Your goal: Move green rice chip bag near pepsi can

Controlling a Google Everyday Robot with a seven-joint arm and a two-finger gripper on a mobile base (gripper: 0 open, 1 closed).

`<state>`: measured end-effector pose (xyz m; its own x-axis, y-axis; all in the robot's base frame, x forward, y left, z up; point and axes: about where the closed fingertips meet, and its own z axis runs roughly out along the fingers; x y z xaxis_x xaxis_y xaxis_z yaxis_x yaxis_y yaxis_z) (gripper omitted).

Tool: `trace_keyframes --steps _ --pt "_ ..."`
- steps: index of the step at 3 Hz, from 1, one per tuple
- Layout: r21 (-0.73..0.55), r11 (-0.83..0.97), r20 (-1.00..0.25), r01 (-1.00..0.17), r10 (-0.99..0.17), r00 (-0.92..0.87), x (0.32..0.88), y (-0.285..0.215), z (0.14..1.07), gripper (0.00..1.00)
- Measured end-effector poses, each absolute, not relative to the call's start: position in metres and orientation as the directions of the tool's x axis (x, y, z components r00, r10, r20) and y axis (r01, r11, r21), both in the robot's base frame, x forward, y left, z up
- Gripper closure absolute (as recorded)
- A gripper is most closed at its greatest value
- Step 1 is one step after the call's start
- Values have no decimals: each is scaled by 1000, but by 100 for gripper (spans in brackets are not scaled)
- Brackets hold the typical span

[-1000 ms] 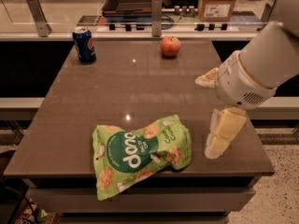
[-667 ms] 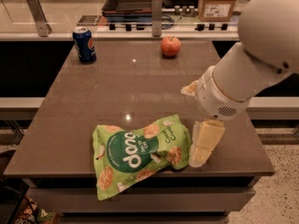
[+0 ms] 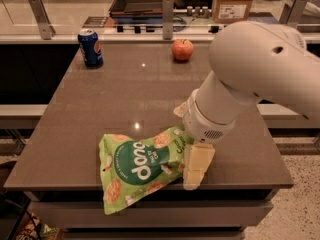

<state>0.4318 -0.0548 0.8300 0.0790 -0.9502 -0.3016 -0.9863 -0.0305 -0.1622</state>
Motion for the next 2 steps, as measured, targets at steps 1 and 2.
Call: trace_keyframes --steps 1,2 --pt "-165 -31 -300 -986 -951 80 431 -55 831 17" --pt "-167 -33 -299 -985 -951 82 431 -54 832 41"
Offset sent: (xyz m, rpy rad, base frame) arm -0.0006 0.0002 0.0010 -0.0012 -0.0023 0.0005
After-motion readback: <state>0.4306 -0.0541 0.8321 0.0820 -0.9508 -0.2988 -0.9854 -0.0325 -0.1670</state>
